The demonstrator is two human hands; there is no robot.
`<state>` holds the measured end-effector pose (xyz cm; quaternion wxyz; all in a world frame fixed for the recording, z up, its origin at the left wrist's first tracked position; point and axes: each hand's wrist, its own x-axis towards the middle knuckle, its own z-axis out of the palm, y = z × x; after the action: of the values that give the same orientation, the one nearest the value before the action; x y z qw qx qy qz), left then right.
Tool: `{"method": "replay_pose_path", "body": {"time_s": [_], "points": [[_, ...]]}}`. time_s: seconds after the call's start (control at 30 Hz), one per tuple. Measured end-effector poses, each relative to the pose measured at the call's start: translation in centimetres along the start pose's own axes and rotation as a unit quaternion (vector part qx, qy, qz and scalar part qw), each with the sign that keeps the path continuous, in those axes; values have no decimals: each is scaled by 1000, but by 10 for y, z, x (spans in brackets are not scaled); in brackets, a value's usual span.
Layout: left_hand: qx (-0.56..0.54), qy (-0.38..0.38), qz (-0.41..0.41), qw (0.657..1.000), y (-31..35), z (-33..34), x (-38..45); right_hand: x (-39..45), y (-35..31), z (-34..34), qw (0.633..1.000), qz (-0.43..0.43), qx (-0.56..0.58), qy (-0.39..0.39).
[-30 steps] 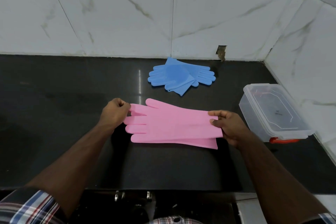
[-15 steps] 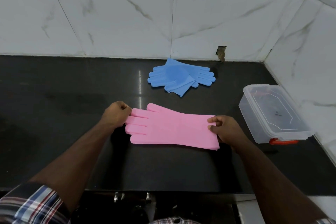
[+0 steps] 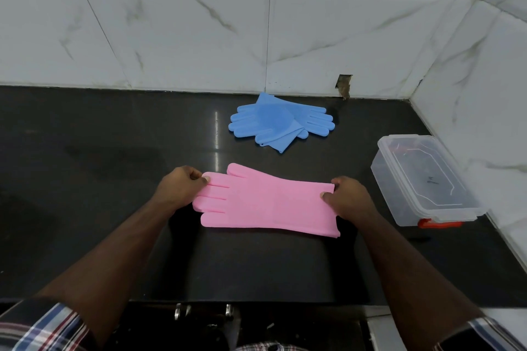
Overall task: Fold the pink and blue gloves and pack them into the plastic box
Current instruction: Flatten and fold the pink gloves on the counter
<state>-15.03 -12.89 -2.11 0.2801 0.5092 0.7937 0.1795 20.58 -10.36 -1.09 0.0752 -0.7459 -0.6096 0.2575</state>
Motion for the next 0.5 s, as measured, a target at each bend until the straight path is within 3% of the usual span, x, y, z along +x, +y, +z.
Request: {"method": "replay_pose_path", "body": {"time_s": [0.1,0.2,0.33,0.5], "points": [[81,88,52,991,4,5,-9,1,-3,-2,999,-6,30,18],[129,144,186,963,24,17,-28,3,-7,-3,995,-16,98,31],[192,76,306,929,49,38,-44,9,-13,-5,975,-4,221,40],[304,-15,290,908,58,60,-36,9,-5,-2,978,-28,205,19]]}}
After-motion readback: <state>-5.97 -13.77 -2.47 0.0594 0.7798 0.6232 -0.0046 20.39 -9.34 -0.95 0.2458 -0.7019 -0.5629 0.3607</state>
